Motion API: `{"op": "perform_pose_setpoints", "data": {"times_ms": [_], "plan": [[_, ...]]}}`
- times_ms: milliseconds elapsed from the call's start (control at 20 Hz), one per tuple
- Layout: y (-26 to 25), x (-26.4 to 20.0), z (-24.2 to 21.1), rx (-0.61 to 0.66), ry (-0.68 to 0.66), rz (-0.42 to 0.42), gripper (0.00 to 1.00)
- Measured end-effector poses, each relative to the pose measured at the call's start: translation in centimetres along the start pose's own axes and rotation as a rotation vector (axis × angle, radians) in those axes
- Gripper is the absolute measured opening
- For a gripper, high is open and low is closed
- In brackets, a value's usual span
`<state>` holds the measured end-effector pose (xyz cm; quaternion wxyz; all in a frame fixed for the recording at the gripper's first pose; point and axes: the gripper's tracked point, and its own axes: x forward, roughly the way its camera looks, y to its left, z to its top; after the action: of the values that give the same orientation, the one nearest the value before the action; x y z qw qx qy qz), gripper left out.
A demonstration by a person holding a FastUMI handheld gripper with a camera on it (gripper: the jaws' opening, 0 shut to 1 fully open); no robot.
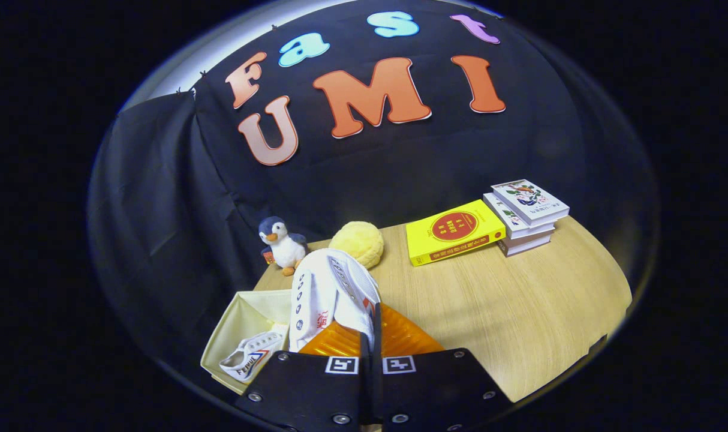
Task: Open the storage box then place both shoes into the box .Put the left shoe in first, then the right shoe, with the right side of both shoes facing outward in a uniform manner.
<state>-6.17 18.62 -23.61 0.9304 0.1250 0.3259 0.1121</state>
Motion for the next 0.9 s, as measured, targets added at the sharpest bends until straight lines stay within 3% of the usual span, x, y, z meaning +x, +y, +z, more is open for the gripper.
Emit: {"op": "perform_pose_setpoints", "data": {"times_ms": [500,900], "plan": [[11.8,1.3,-3.4,0.004,0.060,0.008,0.00],[15.1,2.7,-9.1,-0.019,0.167,-0.038,0.00]]}}
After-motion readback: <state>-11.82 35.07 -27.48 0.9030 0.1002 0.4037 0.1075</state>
